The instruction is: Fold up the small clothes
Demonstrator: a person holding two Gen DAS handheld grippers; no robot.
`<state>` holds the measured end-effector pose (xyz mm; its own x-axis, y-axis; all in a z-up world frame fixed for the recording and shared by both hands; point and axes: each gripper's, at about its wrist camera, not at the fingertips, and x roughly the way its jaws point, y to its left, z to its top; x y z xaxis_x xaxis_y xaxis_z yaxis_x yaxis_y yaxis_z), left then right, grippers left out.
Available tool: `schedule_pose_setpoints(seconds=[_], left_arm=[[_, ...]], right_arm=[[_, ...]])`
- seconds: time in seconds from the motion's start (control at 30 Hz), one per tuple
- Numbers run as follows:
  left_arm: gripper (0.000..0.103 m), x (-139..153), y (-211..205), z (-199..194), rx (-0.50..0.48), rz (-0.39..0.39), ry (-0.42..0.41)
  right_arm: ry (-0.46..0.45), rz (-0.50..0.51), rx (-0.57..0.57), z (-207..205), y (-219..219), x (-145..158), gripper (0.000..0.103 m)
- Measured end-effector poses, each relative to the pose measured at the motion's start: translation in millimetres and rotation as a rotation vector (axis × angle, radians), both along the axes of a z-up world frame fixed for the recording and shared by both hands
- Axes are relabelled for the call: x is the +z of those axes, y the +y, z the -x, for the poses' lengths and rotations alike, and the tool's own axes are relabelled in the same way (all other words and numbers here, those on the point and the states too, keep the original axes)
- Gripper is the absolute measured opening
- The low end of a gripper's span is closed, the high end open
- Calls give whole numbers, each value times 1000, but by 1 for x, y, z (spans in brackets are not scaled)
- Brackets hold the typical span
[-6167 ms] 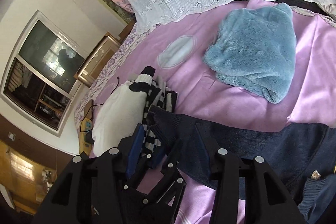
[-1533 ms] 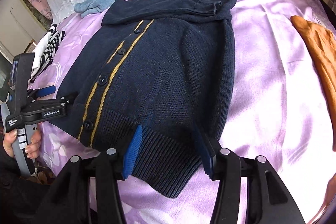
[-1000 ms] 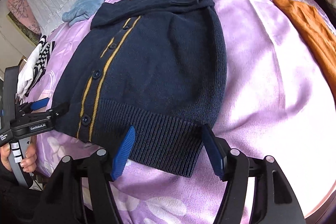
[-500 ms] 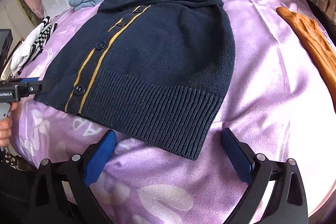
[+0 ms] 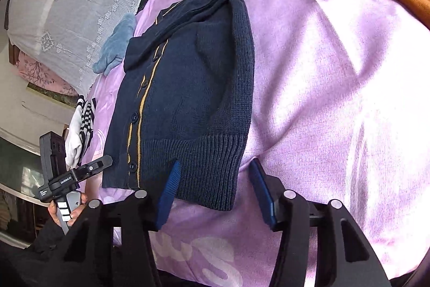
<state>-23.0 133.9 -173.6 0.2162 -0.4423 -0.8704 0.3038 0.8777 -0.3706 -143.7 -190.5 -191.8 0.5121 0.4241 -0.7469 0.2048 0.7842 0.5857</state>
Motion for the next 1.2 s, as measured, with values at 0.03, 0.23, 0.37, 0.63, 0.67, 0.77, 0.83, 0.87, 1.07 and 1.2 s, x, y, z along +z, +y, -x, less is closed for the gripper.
schedule_pose_setpoints(seconds=[0.03,0.23,0.37,0.63,0.67,0.77,0.83,0.87,1.07,1.2], left_arm=[[71,-1,2,0,-3,-6,-1],[39,12,12,11,-32,-22,-15],[38,18,7,14,-64,-27,-29],[54,30,-3,2,-53,-84,-99],[57,24,-3,-3,-46,-92,-90],[57,7,-4,-8,-36,-103,-45],[57,10,-7,0,-66,-101,-67],[57,11,-9,5,-88,-99,-71],[55,23,-9,11,-126,-81,-110],[55,23,-7,-7,-73,-103,-105]], right_arm=[[4,-5,7,-1,0,-1,50],[3,15,67,-1,9,3,39],[1,7,61,-2,8,2,38],[-18,-3,39,-16,8,7,40],[-13,-4,38,-17,8,6,40],[6,5,49,-19,11,3,41],[24,15,63,-17,13,1,40],[32,17,65,-15,13,0,39],[47,18,78,-13,13,2,39],[-5,109,52,-25,4,22,42]])
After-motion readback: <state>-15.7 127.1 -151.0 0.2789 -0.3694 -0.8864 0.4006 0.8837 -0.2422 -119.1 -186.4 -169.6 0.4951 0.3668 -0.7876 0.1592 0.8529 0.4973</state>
